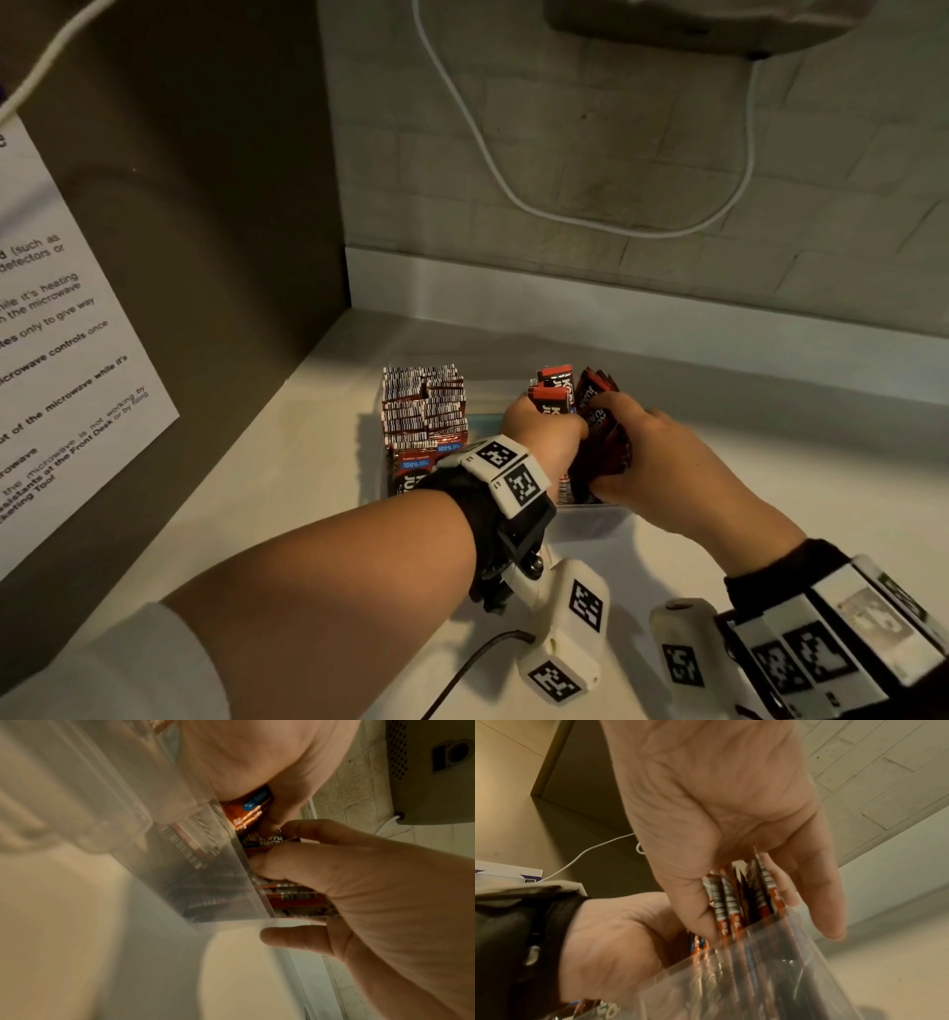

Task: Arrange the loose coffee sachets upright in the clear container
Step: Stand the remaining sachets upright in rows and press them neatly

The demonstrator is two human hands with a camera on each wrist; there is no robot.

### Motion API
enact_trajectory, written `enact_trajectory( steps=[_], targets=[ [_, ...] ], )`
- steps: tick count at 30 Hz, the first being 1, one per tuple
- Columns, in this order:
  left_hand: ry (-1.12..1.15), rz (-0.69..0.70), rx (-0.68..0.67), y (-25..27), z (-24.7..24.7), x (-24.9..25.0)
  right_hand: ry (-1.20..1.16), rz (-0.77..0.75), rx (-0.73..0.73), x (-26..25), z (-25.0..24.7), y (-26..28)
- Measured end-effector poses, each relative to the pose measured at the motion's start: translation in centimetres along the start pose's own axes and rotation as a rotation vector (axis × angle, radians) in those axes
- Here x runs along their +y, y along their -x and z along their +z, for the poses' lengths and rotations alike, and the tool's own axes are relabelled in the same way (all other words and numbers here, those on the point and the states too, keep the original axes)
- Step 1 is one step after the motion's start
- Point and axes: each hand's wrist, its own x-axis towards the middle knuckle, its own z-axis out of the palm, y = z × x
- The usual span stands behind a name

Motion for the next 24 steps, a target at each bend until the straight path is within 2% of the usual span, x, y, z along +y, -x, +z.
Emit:
enact_trajectory(
  steps=[5,12,24],
  targets=[
    [-0.018,-0.025,-0.003,-0.1,-0.6,0.3,0.044,-0.013,-0.011,-0.1,-0.4,-0.1],
    [-0.107,0.053,0.069,0.2,-0.7,0.8,0.074,-0.021,-0.028,-0.1,-0.7,-0.3],
    [-0.055,0.035,-0.02,0.1,-0.1,0.0,-0.035,-0.011,0.007,0.5,-1.3,0.0]
  ],
)
